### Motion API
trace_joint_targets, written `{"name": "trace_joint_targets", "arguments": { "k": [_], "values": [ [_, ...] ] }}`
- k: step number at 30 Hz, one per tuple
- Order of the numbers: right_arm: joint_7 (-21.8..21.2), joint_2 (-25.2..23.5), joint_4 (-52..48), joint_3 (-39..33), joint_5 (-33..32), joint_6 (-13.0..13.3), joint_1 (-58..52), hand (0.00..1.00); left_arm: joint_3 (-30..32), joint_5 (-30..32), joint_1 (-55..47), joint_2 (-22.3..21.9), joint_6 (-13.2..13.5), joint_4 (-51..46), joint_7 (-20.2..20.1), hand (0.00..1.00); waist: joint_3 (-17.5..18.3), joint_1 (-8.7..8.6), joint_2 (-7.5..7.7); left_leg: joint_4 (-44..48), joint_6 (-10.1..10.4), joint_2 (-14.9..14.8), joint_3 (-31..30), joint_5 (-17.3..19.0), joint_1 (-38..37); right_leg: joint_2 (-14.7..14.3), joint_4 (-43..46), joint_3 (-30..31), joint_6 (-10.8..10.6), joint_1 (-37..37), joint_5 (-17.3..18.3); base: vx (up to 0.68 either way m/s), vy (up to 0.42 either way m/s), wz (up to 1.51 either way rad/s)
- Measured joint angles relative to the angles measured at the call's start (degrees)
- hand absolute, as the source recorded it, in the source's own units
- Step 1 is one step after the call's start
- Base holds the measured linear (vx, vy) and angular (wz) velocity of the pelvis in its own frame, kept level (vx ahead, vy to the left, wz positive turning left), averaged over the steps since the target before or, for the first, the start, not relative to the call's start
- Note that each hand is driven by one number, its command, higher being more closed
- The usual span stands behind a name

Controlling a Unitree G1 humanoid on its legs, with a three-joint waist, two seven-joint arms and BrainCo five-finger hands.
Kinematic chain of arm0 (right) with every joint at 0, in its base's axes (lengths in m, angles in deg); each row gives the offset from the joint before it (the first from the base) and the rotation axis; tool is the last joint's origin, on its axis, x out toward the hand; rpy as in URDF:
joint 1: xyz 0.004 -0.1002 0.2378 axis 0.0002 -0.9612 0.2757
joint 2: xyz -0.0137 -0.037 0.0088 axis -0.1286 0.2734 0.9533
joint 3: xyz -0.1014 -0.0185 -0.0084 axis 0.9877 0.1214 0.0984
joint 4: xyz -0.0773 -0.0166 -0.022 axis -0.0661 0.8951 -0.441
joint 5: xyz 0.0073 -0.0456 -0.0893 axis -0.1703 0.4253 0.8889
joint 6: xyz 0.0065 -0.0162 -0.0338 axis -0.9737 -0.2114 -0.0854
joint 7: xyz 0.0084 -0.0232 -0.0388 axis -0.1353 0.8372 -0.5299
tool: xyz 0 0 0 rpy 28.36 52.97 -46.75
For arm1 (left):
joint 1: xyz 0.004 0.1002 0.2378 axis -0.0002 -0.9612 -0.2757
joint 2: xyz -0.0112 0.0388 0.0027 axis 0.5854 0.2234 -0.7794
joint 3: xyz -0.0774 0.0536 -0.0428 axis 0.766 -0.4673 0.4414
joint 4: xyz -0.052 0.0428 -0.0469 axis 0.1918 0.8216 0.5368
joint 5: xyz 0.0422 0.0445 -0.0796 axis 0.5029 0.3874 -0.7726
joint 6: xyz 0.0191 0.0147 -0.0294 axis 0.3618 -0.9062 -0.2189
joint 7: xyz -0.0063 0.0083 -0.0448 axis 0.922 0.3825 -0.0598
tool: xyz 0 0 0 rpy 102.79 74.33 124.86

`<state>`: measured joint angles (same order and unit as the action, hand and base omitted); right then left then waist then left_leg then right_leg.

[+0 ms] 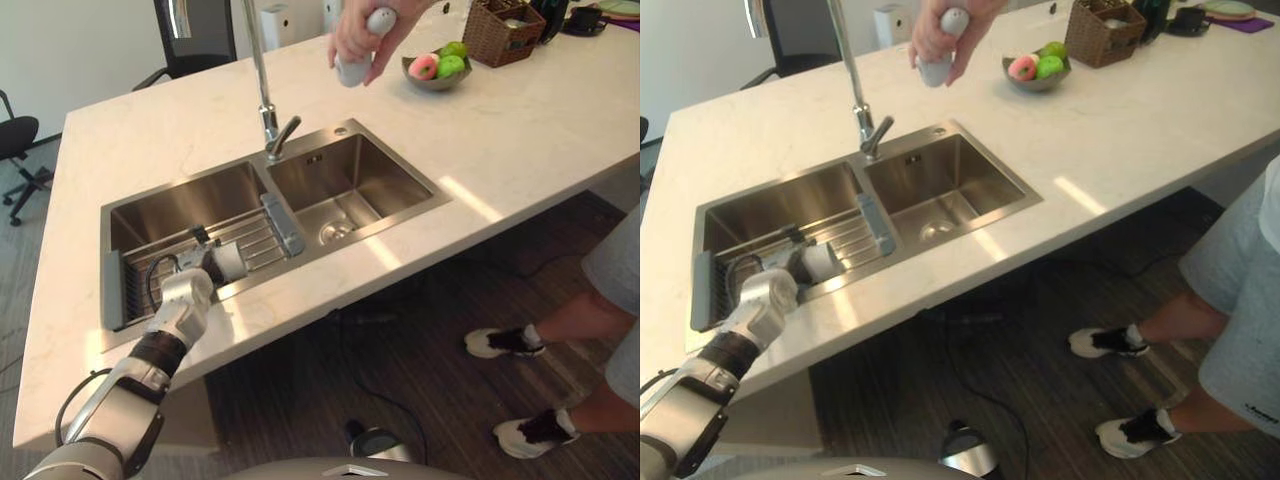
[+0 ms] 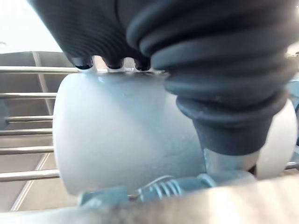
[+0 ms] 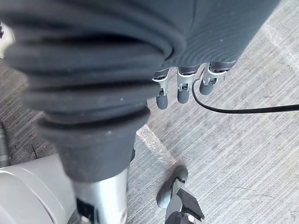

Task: Walk over to the sink, pick up the cup, carry it to the dishwasher, place the cup inside the dishwasher, then close the dishwasher door

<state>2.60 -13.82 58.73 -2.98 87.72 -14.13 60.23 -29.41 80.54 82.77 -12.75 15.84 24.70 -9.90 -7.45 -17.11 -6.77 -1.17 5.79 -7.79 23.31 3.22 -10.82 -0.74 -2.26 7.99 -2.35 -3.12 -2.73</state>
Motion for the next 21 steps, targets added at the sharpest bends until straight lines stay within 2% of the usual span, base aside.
{"name": "trace_joint_targets", "arguments": {
  "k": [6,13,16,21],
  "values": [
    [-0.69,-0.06,-0.56,0.63,0.03,-1.29,0.07,0.0,-0.19,3.94,1.66,-0.76,-1.22,2.74,-5.76,1.0,0.09,-0.28,-0.11,-0.04,-0.02,0.01,-0.13,0.03,-0.27,0.0,-0.19,-0.22,-0.01,-0.41,0.02,0.0,0.0,0.0],
    [-0.76,0.11,-0.96,1.36,2.25,-1.88,0.16,0.0,-0.14,2.45,3.5,-1.6,-1.61,6.88,-5.84,1.0,0.17,-0.32,0.11,-0.03,0.0,0.02,-0.57,0.06,-0.34,-0.14,-0.98,-0.46,-0.2,-0.94,0.12,0.0,-0.004,0.01],
    [-0.76,0.17,-0.94,2.63,2.35,-2.18,0.23,0.0,-0.11,-1.42,3.89,-1.58,-0.56,7.91,-3.36,1.0,0.21,-0.24,0.16,-0.06,0.01,0.04,-0.63,0.06,-0.33,-0.16,-1.45,-0.48,-0.22,-1.05,0.07,0.0,0.0,0.0],
    [-0.64,0.33,-0.91,3.12,3.49,-2.04,0.72,0.0,-0.51,-13.4,4.11,-1.46,6.24,8.81,5.0,1.0,0.33,-0.17,0.21,-0.11,-0.04,0.35,-1.22,0.07,-0.23,0.22,-2.38,-0.95,-0.2,-1.78,-0.5,0.0,-0.006,0.04]
  ]
}}
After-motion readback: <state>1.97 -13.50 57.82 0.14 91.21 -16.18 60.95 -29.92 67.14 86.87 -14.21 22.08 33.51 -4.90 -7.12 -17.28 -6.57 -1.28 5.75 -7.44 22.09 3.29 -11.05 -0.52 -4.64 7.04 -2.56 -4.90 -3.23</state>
